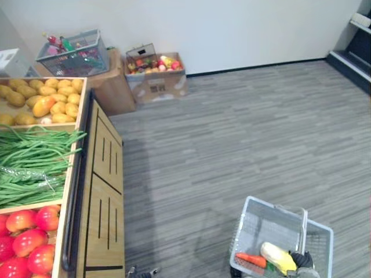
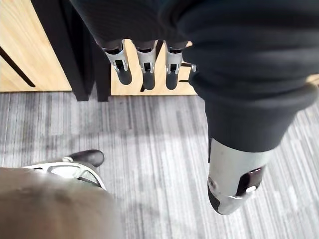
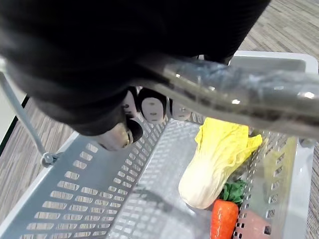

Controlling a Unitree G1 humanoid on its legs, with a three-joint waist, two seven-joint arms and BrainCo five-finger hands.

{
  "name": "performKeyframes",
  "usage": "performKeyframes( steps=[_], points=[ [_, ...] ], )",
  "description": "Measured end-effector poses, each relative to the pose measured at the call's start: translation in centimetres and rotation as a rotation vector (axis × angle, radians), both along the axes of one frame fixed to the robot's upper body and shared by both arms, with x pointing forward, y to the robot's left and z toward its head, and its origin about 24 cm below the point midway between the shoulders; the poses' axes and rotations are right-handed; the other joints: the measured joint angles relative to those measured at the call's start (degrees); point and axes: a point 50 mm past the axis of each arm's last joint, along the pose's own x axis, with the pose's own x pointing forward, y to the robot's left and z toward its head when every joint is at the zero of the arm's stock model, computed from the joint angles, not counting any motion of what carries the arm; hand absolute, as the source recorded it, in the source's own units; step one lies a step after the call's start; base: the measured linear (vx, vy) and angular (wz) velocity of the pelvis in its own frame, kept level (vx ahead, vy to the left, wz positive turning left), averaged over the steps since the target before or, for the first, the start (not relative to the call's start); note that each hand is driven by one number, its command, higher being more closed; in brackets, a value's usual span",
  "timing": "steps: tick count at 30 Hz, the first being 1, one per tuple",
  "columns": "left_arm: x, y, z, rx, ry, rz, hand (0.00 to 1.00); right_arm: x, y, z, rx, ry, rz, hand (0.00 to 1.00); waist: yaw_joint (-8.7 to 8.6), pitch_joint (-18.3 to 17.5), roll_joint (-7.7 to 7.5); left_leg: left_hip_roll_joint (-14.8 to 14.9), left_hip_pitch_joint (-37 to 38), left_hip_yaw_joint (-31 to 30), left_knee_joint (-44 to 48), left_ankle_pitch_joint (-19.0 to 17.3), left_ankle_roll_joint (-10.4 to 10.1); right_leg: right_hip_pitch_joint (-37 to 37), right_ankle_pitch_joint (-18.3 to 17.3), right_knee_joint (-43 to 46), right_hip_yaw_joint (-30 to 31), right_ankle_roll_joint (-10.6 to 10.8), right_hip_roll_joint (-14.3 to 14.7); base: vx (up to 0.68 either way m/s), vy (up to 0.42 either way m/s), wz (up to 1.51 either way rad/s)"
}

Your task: Pick vegetable in the basket

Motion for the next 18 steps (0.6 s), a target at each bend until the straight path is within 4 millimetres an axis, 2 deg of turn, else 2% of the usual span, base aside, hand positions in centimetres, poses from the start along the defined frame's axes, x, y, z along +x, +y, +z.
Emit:
performKeyframes(
  steps=[2, 10, 14, 18],
  points=[
    [-0.2, -0.2, -0.1, -0.036, -0.01, 0.035, 0.0, -1.0, -0.3, -0.4, 0.025, 0.021, -0.076, 1.0, 0.09, 0.07, 0.44, -0.69, 1.06, -0.24, -0.47, -0.22, 0.28, 0.81, -0.01, -0.01, -0.06, 0.02, -0.58, 0.02, 0.074, 0.06],
    [-1.3, -0.6, -0.6, -0.141, -0.005, 0.108, 0.0, -4.3, -0.7, -1.3, 0.135, 0.038, -0.321, 1.0, -0.98, 0.07, 0.43, -2.24, 2.77, 0.01, -1.1, -0.99, 0.97, 1.81, 0.09, -0.04, 0.37, 0.29, -1.94, -0.03, 0.033, -0.03],
    [-1.6, -0.8, -0.8, -0.169, 0.001, 0.111, 0.0, -5.5, -0.6, -1.7, 0.181, 0.057, -0.393, 1.0, -1.31, -0.23, 0.91, -2.07, 2.86, 0.03, -1.11, -0.98, 0.96, 1.83, 0.1, -0.04, 0.36, 0.31, -1.75, -0.01, -0.003, 0.0],
    [-1.7, -1.1, -0.9, -0.187, 0.003, 0.113, 0.0, -5.9, -0.7, -1.7, 0.186, 0.061, -0.408, 1.0, -1.31, -0.61, 1.52, -1.87, 3.01, 0.0, -1.13, -0.97, 0.94, 2.0, 0.1, -0.04, 0.24, 0.31, -1.56, 0.0, 0.0, 0.0]
  ],
)
